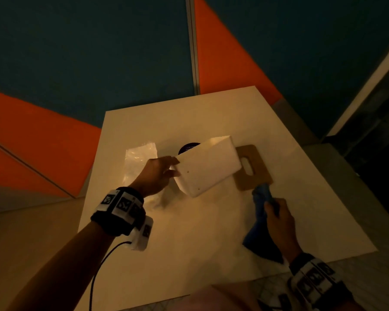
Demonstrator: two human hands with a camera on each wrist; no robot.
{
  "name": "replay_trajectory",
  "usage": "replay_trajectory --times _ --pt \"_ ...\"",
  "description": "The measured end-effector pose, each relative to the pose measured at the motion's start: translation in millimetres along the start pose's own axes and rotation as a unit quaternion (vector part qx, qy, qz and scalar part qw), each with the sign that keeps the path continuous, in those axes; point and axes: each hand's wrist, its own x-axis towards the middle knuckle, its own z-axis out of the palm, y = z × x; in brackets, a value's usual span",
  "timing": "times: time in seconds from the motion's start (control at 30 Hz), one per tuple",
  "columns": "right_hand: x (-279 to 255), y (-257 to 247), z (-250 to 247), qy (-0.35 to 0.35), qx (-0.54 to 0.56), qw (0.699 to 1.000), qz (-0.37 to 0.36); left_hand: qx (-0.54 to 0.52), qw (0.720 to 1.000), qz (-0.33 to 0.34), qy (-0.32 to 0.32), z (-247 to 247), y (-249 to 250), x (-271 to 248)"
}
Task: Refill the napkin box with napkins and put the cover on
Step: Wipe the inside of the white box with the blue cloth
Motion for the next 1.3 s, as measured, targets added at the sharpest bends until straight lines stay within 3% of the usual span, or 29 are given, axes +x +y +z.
replay_trajectory --times 0.13,0.23,0.33,0.4,0.5,0.6,0.87,1.03,1.1,1.2,1.3 --pt "-6 -54 -8 0.095 0.094 0.985 -0.111 -0.054 0.998 0.013 -0.001 -10 19 -1" --pt "-22 -106 7 0.104 0.109 0.959 -0.239 -0.057 0.998 0.033 0.003 -11 32 1" --pt "-35 -134 40 0.060 0.047 0.920 -0.385 -0.055 0.997 0.062 0.002 -10 46 1" --pt "-33 -136 63 0.031 -0.018 0.902 -0.430 -0.058 0.995 0.083 0.017 -9 52 -1" --pt "-25 -121 82 0.031 -0.111 0.877 -0.466 -0.052 0.997 0.057 0.027 -9 57 -7" --pt "-22 -109 83 0.021 -0.157 0.866 -0.475 -0.053 0.996 0.072 0.023 -12 56 -17" --pt "-6 -121 74 0.086 -0.141 0.914 -0.371 -0.025 0.993 0.089 0.075 -19 53 -25" --pt "-23 -115 92 0.044 -0.189 0.869 -0.456 -0.026 0.993 0.091 0.071 -15 67 -23" --pt "-21 -111 91 0.042 -0.177 0.864 -0.469 -0.020 0.993 0.095 0.065 -14 67 -24" --pt "-12 -111 83 0.078 -0.169 0.885 -0.427 -0.021 0.990 0.124 0.059 -14 64 -26" --pt "2 -126 63 0.118 -0.109 0.932 -0.325 0.003 0.989 0.124 0.083 -20 64 -29"
